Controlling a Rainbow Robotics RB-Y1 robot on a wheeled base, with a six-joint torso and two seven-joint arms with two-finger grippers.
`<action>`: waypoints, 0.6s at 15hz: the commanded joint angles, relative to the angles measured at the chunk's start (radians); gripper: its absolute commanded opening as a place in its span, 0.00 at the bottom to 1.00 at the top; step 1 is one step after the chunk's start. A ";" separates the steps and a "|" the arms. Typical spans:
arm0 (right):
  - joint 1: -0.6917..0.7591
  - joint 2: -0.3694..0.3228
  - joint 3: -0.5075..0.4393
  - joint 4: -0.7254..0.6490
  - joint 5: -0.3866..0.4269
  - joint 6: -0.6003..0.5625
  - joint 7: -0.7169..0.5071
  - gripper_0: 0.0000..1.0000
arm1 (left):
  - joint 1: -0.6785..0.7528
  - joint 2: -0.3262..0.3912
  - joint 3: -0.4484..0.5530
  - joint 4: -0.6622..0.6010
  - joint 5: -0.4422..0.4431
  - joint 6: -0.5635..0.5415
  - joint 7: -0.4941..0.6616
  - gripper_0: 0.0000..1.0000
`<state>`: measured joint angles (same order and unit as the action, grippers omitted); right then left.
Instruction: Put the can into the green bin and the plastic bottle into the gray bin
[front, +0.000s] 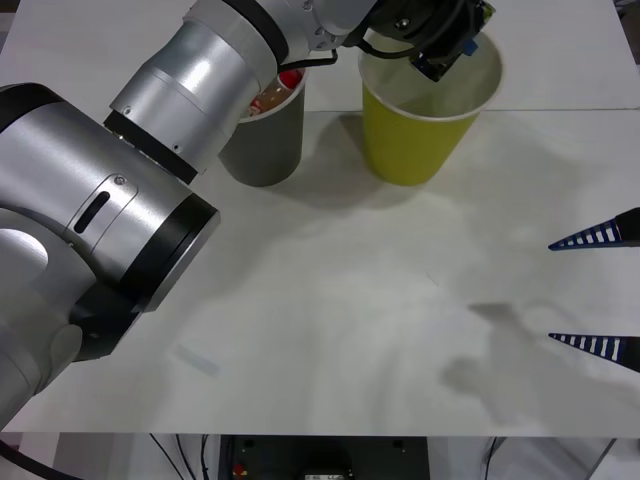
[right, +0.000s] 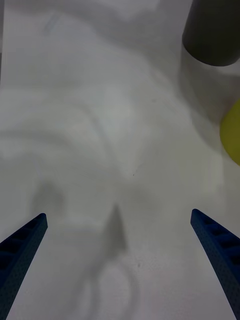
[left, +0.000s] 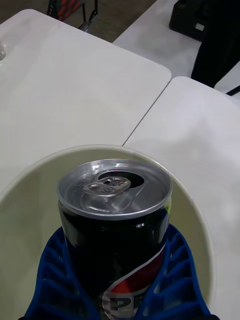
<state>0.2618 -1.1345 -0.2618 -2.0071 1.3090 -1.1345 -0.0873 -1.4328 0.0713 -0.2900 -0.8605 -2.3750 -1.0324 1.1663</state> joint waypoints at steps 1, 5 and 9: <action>0.000 0.000 0.000 0.000 0.000 0.000 0.000 1.00 | 0.000 0.001 0.000 0.001 -0.007 0.003 0.000 0.39; 0.000 0.000 0.000 0.000 0.000 0.000 0.000 1.00 | 0.002 0.001 0.000 0.005 -0.006 0.009 0.001 1.00; 0.000 0.000 0.000 0.000 0.000 0.000 0.000 1.00 | 0.002 0.065 0.000 -0.003 0.114 0.006 0.004 1.00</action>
<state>0.2618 -1.1345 -0.2618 -2.0071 1.3090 -1.1345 -0.0873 -1.4318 0.1177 -0.2900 -0.8615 -2.3009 -1.0244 1.1724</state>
